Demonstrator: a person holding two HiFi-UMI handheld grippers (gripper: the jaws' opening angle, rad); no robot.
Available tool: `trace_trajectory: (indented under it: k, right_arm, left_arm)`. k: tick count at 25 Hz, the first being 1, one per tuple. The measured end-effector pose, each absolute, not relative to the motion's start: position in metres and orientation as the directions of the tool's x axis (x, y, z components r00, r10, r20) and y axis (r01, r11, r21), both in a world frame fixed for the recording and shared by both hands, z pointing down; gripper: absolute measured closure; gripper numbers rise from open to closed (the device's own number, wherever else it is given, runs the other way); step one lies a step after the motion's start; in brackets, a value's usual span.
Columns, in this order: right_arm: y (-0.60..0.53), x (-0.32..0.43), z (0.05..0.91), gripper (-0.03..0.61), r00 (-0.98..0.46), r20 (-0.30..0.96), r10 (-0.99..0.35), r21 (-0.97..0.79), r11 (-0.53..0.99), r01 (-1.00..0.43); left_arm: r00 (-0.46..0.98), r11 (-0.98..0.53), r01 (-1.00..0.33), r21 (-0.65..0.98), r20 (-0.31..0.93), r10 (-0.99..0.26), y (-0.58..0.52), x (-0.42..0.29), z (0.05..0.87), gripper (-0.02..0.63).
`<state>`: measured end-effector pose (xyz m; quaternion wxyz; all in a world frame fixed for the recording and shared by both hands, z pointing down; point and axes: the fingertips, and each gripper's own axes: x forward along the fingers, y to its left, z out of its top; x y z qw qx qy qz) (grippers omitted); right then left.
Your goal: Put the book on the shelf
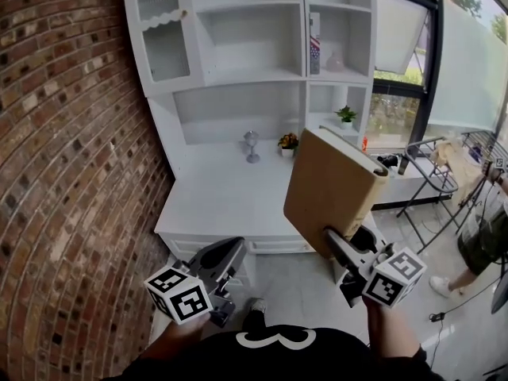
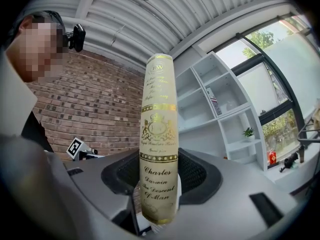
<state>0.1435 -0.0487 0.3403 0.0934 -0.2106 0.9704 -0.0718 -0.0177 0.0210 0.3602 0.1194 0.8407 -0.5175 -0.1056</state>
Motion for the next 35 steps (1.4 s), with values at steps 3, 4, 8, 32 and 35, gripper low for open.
trace_trajectory:
  k: [3,4,8,32,35]
  right_arm:
    - [-0.07,0.128,0.335,0.373,-0.889,-0.156,-0.431,-0.174,0.898,-0.404]
    - [-0.077,0.123,0.334,0.373,-0.887,-0.156,-0.434,-0.172,0.896,-0.408]
    - [-0.113,0.099,0.321,0.373,-0.878,-0.147,-0.455,-0.153,0.888,-0.435]
    - [-0.316,-0.027,0.236,0.373,-0.809,-0.175,-0.561,-0.01,0.822,-0.569]
    - [-0.334,-0.035,0.225,0.374,-0.799,-0.189,-0.571,0.01,0.812,-0.583]
  left_arm:
    - [0.445,-0.446,-0.846,0.293,-0.072,-0.892,0.002,-0.035,0.35,0.611]
    - [0.444,-0.447,-0.847,0.289,-0.08,-0.892,-0.005,-0.042,0.346,0.611]
    - [0.451,-0.459,-0.843,0.28,-0.098,-0.887,-0.041,-0.07,0.331,0.611]
    - [0.514,-0.507,-0.796,0.33,-0.074,-0.855,-0.247,-0.217,0.337,0.611]
    - [0.511,-0.509,-0.794,0.332,-0.09,-0.855,-0.267,-0.231,0.336,0.611]
